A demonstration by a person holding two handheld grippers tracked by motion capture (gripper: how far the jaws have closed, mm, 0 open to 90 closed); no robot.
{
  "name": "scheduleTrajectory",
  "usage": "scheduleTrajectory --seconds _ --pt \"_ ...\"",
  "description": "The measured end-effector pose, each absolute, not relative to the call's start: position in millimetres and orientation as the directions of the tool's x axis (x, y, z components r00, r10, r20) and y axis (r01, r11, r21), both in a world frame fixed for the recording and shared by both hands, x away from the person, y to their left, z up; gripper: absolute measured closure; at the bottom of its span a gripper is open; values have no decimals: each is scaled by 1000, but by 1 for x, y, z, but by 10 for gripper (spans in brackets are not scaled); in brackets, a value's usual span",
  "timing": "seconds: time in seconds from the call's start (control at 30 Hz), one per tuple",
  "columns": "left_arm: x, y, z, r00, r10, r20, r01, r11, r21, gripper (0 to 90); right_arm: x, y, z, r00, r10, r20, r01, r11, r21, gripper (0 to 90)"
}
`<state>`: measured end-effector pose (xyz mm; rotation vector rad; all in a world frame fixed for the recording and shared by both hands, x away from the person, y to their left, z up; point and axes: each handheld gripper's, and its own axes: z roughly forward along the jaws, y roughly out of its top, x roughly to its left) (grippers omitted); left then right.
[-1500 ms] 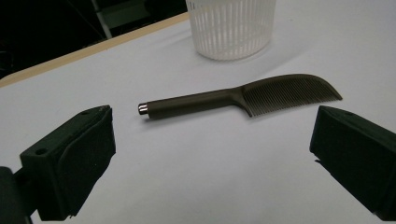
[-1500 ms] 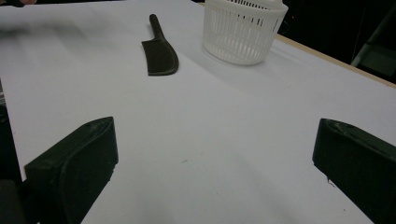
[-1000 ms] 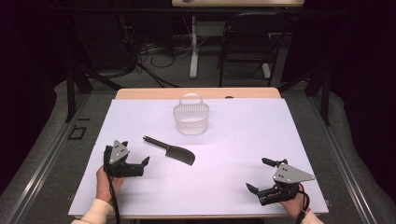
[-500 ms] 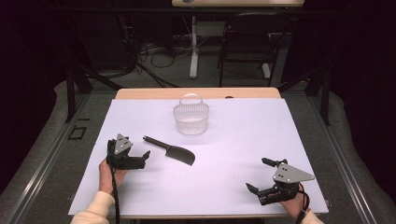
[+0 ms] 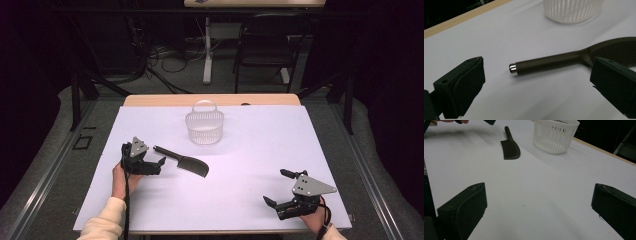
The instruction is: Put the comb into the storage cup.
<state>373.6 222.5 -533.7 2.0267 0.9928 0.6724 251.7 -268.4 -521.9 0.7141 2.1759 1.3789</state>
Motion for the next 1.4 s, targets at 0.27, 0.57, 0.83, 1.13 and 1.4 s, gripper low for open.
scheduleTrajectory --seconds 0.27,0.57,0.83,1.13,1.4 --pt "386 213 -530 552 823 134 421 -414 807 0 252 -269 -522 -759 643 -104 179 359 916 0" --pt "400 207 -529 539 826 162 457 -449 768 23 253 -269 -522 -762 640 -101 182 361 915 0" --pt "410 203 -533 535 822 194 468 -480 742 302 253 -270 -523 -761 641 -99 187 362 913 0" --pt "422 208 -531 540 830 141 494 -448 745 665 253 -269 -523 -760 643 -90 194 356 914 0" --pt "431 210 -537 532 839 113 532 -435 726 883 254 -269 -524 -762 642 -90 194 360 913 0"
